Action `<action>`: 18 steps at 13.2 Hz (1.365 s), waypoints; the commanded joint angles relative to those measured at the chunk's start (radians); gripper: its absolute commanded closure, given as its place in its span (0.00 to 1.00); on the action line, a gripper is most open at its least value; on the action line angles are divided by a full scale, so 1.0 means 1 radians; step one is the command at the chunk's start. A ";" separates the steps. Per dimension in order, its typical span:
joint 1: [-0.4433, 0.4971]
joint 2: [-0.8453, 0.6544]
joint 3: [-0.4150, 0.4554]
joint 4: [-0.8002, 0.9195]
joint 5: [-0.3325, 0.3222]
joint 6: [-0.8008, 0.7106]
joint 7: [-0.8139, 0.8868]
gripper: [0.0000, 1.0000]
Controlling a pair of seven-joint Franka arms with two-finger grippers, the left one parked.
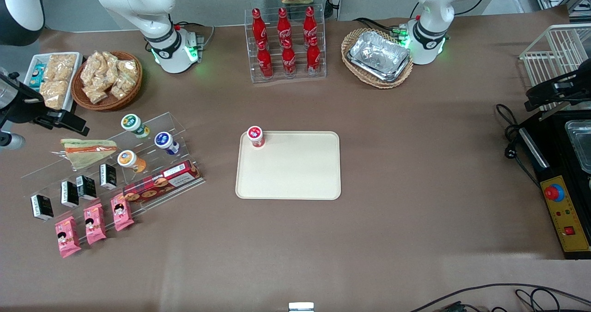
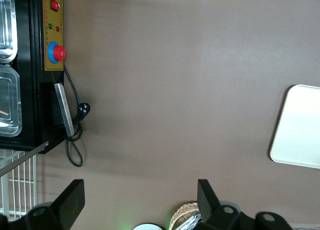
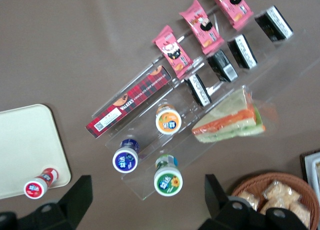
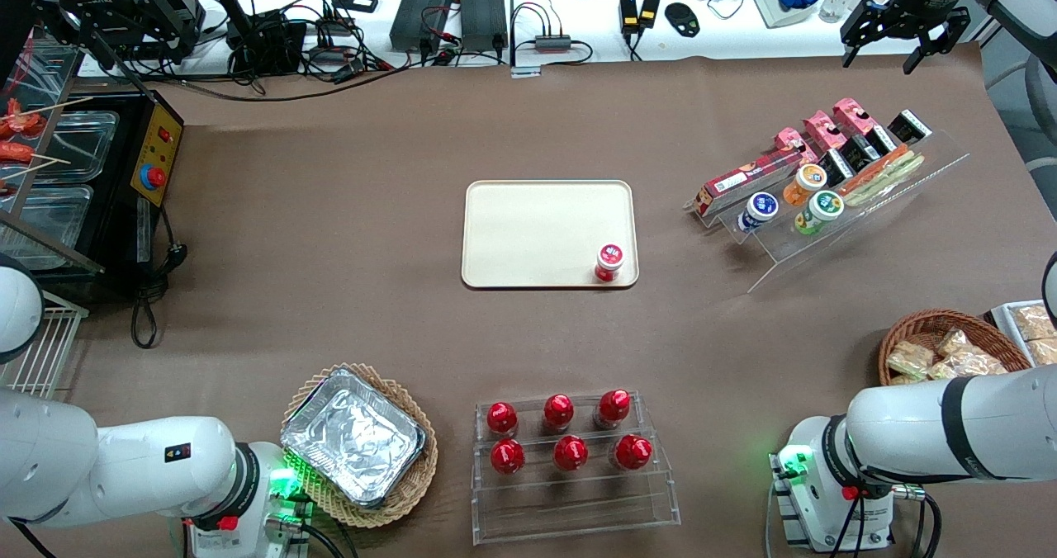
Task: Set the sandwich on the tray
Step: 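Move the right gripper toward the acrylic rack holding the wrapped sandwich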
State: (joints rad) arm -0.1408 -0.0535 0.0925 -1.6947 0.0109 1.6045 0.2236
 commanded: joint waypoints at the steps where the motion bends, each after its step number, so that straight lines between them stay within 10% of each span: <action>1: -0.026 -0.009 -0.011 0.050 0.001 -0.066 0.068 0.00; 10: -0.057 0.020 -0.016 0.061 -0.046 -0.025 0.597 0.00; 18: -0.120 0.021 -0.037 -0.025 -0.048 0.051 0.727 0.00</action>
State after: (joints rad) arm -0.2361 -0.0240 0.0492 -1.6760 -0.0233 1.6162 0.8923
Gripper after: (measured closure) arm 0.000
